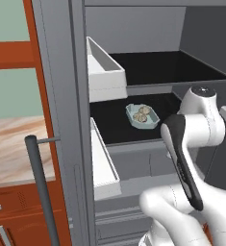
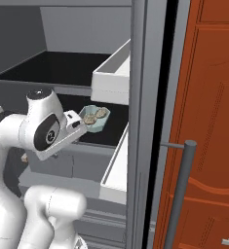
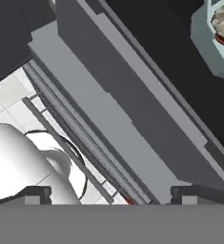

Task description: Place two dumplings into each of the tupperware containers and then place the containers in the fridge.

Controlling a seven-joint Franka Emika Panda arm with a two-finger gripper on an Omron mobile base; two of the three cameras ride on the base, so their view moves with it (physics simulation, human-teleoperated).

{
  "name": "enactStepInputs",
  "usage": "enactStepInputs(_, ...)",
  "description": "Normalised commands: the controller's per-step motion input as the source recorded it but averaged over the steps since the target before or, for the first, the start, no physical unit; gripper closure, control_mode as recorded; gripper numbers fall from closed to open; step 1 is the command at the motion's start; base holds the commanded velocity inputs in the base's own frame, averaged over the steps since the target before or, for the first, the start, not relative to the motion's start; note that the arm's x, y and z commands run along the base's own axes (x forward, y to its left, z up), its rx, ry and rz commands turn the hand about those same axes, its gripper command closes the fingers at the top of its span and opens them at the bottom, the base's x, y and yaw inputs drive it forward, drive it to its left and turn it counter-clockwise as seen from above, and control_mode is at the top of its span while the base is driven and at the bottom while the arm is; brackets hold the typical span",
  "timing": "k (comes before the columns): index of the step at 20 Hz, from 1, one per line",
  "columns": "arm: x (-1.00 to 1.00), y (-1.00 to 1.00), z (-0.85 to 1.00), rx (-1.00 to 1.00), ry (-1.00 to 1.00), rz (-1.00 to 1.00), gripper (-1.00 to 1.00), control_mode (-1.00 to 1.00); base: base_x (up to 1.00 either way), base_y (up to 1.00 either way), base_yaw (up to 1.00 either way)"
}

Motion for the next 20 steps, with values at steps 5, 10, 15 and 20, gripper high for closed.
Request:
enactStepInputs(5, -0.32, 0.00, 0.31, 0.17, 0.02, -0.55, -1.00, -1.00, 0.00, 0.00, 0.00)
enactStepInputs(10, -0.43, 0.00, 0.16, 0.15, 0.00, -0.54, -1.00, -1.00, 0.00, 0.00, 0.00)
enactStepInputs(15, -0.40, 0.00, 0.01, 0.09, -0.04, -0.46, -1.00, -1.00, 0.00, 0.00, 0.00)
enactStepInputs(20, -0.18, 0.00, 0.22, 0.09, -0.20, -0.09, -1.00, -1.00, 0.00, 0.00, 0.00)
